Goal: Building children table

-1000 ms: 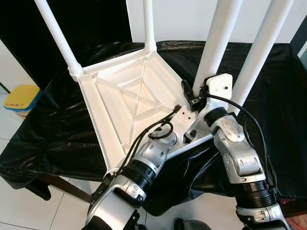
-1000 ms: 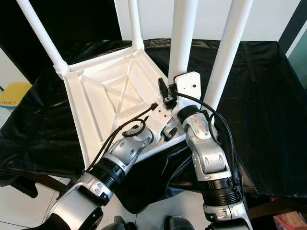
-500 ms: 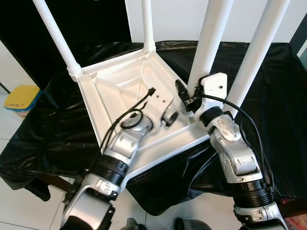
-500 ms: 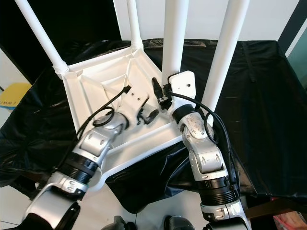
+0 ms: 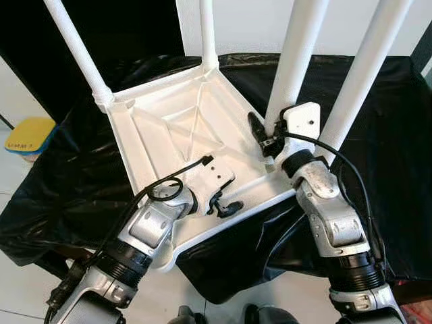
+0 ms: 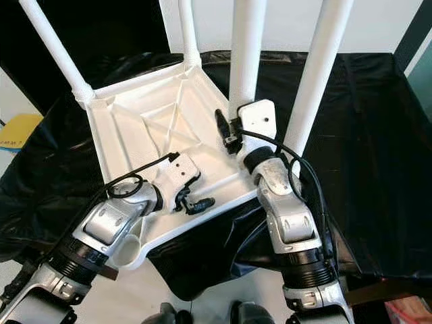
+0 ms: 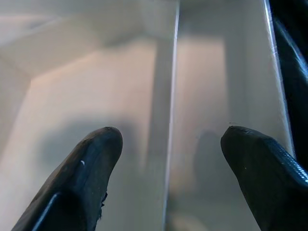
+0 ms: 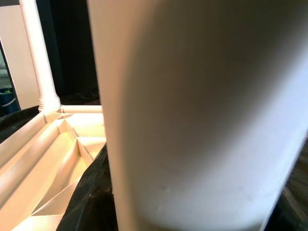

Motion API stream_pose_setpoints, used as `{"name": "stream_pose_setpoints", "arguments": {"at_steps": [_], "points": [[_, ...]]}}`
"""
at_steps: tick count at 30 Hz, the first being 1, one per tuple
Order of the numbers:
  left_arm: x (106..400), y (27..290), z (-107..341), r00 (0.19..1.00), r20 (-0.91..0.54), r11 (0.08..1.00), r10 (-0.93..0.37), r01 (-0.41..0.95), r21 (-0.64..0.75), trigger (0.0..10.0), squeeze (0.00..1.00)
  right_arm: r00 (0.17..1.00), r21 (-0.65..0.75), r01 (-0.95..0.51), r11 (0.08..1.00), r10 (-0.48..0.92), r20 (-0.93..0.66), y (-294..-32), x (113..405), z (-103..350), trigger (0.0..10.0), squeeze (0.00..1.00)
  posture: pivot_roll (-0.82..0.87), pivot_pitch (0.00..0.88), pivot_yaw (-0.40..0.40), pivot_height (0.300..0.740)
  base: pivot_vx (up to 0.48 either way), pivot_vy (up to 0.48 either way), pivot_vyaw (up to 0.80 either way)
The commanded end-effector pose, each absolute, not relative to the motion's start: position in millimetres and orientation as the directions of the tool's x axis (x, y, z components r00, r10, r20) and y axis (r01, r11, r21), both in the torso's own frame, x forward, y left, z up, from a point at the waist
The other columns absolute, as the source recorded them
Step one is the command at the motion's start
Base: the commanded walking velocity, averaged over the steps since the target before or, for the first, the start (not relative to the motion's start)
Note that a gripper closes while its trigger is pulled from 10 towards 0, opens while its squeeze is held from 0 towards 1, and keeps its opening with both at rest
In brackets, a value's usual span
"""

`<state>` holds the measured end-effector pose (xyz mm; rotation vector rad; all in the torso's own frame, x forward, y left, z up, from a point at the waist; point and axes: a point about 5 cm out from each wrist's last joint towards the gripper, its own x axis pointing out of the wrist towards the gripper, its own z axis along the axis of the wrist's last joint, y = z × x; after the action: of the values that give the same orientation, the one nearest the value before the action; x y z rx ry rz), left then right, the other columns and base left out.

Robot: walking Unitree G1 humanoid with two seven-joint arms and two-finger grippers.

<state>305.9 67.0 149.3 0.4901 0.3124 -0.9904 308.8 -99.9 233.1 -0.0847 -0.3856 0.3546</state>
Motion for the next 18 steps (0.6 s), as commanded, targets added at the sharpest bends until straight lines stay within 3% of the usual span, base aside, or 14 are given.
{"name": "stream_pose_setpoints", "arguments": {"at_steps": [1, 6, 12, 13, 18], "points": [[304, 72, 135, 0.468, -0.548, 0.422, -0.693, 0.880, 0.219, 10.0, 0.00, 0.861, -0.145, -0.327, 0.934, 0.357, 0.361, -98, 310, 236, 10.0, 0.00, -0.15, 0.125, 0.021, 0.740, 0.000, 0.000, 0.00], [315, 79, 125, 0.548, -0.606, 0.498, -0.576, 0.823, 0.272, 10.0, 0.00, 0.863, -0.142, -0.318, 0.937, 0.348, 0.366, -99, 310, 237, 10.0, 0.00, -0.16, 0.130, 0.027, 0.740, 0.000, 0.000, 0.00], [319, 77, 125, 0.568, -0.610, 0.530, -0.552, 0.804, 0.269, 10.0, 0.00, 0.864, -0.140, -0.313, 0.940, 0.342, 0.368, -100, 311, 238, 10.0, 0.00, -0.16, 0.131, 0.029, 0.740, 0.000, 0.000, 0.00], [322, 72, 129, 0.577, -0.596, 0.543, -0.558, 0.797, 0.263, 0.0, 0.00, 0.864, -0.139, -0.311, 0.940, 0.340, 0.370, -100, 311, 238, 10.0, 0.00, -0.16, 0.132, 0.031, 0.740, 0.000, 0.000, 0.00], [328, 59, 138, 0.602, -0.539, 0.580, -0.590, 0.780, 0.236, 0.0, 0.00, 0.865, -0.140, -0.306, 0.942, 0.336, 0.373, -100, 311, 239, 10.0, 0.00, -0.16, 0.134, 0.034, 0.740, 0.000, 0.000, 0.00]]}}
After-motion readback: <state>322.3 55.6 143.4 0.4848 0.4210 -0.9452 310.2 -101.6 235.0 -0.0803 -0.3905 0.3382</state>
